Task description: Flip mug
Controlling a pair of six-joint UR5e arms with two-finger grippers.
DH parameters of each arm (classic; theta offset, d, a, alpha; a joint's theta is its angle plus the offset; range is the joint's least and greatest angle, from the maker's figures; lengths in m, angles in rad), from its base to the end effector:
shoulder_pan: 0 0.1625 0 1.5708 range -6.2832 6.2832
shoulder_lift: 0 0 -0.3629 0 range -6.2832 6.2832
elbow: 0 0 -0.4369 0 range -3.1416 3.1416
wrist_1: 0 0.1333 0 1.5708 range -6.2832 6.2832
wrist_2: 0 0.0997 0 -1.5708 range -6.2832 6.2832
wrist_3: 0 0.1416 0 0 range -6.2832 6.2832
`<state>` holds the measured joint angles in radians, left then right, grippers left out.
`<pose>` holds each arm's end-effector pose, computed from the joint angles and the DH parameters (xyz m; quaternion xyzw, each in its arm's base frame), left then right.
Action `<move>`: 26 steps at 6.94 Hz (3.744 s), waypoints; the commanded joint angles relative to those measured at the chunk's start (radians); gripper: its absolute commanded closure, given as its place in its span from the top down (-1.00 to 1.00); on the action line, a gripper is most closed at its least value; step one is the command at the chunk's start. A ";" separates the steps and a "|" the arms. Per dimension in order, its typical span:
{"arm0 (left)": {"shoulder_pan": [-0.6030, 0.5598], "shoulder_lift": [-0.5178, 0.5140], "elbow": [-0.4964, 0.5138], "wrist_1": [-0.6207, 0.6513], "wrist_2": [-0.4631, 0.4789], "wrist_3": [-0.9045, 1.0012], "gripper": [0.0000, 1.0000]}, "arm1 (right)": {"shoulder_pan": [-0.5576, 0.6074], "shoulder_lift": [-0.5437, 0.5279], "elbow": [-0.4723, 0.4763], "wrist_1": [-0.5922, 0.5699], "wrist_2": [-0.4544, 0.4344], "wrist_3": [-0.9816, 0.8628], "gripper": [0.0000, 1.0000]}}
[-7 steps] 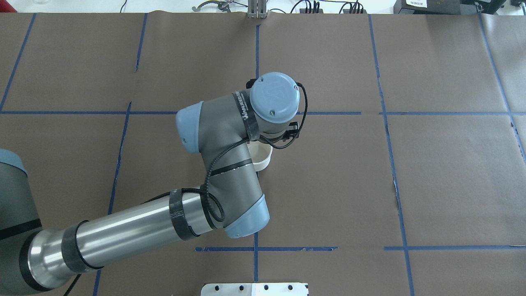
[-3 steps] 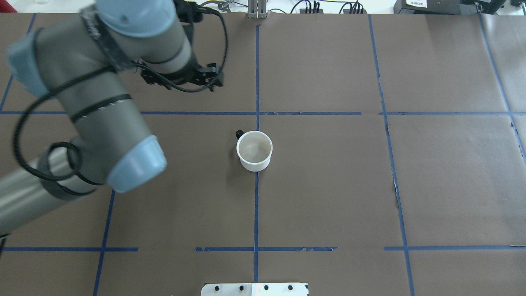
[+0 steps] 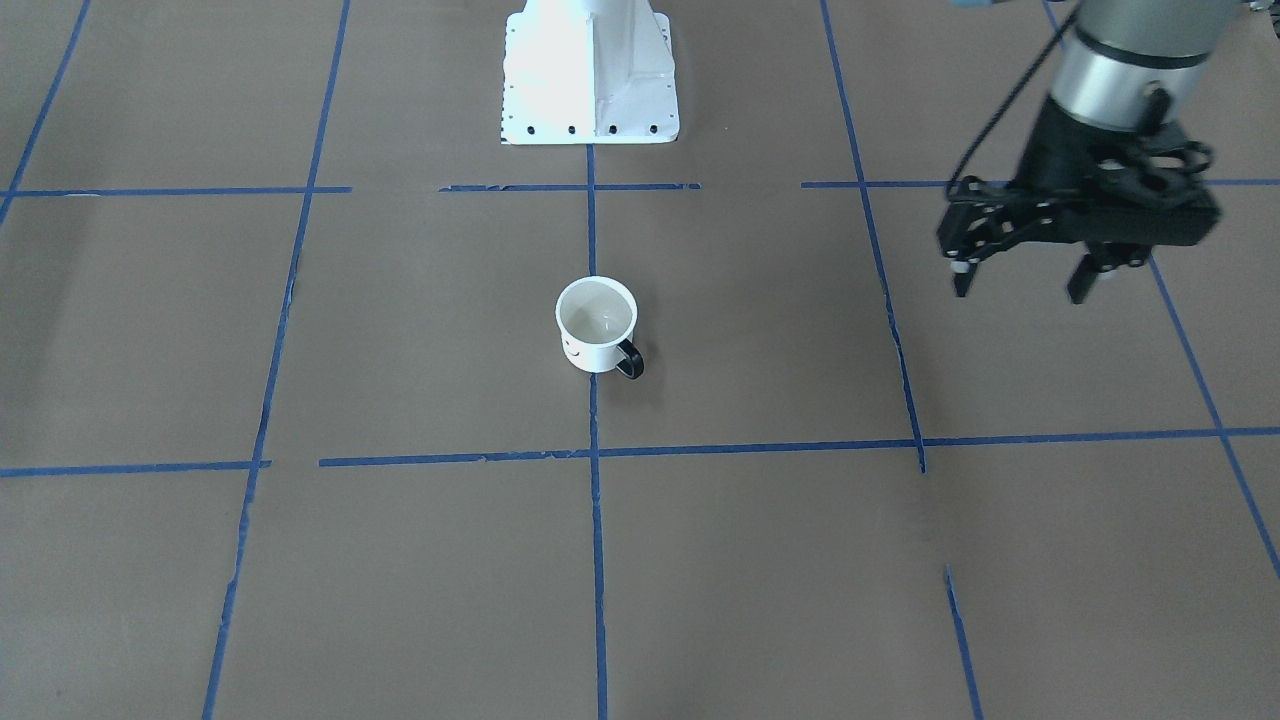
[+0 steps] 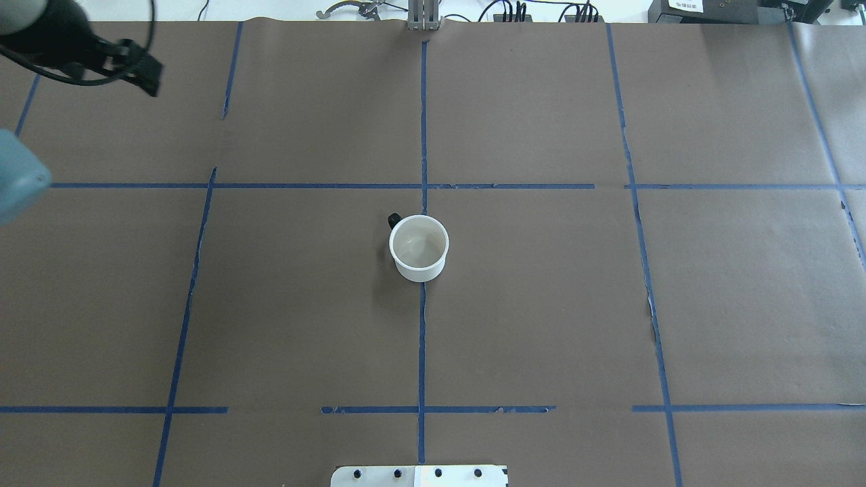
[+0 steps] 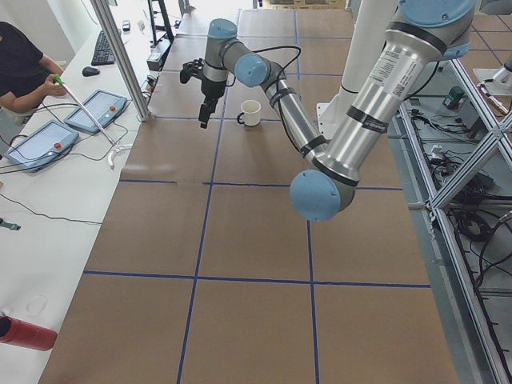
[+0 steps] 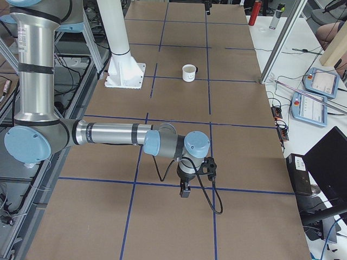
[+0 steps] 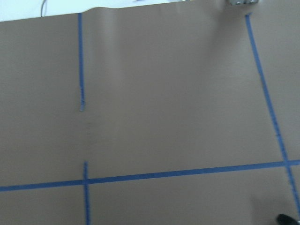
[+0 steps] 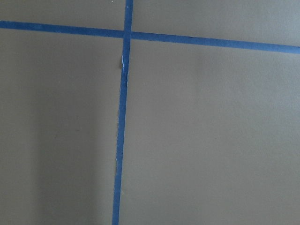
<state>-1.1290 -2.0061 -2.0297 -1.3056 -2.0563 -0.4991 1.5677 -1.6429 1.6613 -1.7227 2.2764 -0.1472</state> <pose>0.1876 -0.5539 0.1935 0.1640 0.3399 0.0479 0.9248 0.0399 -0.4953 0.6365 -0.0376 -0.3484 -0.0473 0.9354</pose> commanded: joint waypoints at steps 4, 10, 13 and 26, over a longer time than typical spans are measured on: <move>-0.458 0.372 0.281 -0.163 -0.258 0.700 1.00 | 0.000 0.000 0.000 0.000 0.000 0.000 1.00; -0.570 0.509 0.379 -0.302 -0.366 0.715 1.00 | 0.000 0.000 0.000 0.000 0.000 0.000 1.00; -0.578 0.491 0.348 -0.276 -0.351 0.661 1.00 | 0.000 0.000 0.000 0.000 0.000 0.000 1.00; -0.543 0.529 0.353 -0.179 -0.312 0.622 1.00 | 0.000 0.000 0.000 0.000 0.000 0.000 1.00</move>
<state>-1.6721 -1.4940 -1.6803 -1.4825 -2.3598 0.1239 1.5678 -1.6429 1.6609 -1.7226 2.2764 -0.1473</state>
